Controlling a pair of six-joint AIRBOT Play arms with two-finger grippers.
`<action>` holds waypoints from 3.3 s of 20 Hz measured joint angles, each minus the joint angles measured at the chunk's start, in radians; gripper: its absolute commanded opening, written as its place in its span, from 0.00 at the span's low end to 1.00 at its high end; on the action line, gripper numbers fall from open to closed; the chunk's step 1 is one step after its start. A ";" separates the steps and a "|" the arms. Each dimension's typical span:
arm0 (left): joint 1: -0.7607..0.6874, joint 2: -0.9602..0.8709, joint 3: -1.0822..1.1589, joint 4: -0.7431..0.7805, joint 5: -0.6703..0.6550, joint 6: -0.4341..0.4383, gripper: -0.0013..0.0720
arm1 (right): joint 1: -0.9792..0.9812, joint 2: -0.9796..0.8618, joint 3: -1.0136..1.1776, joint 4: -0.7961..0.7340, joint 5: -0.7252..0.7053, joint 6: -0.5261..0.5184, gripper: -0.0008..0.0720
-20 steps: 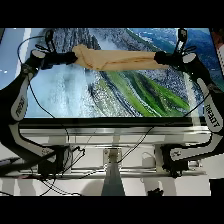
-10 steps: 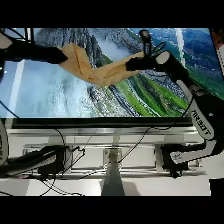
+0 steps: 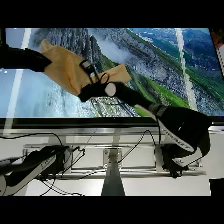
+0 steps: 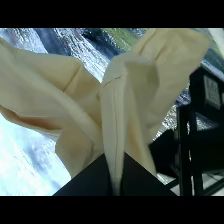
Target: Fold the clothes and pants, and hang the long-sleeved shirts on hangers.
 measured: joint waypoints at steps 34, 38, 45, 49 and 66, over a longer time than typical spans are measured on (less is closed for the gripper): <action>-0.344 -0.614 -0.007 -0.401 0.564 0.075 0.96 | -0.895 -0.064 0.033 -0.065 0.653 0.124 0.88; -0.298 -0.609 -0.007 -0.400 0.460 0.075 0.96 | -0.827 -0.135 0.033 0.099 0.656 0.117 0.89; -0.281 -0.608 -0.007 -0.401 0.411 0.076 0.96 | -0.644 -0.172 0.034 0.138 0.650 0.112 0.60; -0.273 -0.607 -0.006 -0.397 0.403 0.075 0.82 | -0.563 -0.174 0.034 0.086 0.592 0.110 0.02; -0.159 -0.128 -0.005 0.301 0.343 0.076 0.04 | -1.216 0.245 0.033 -0.275 0.546 0.242 0.02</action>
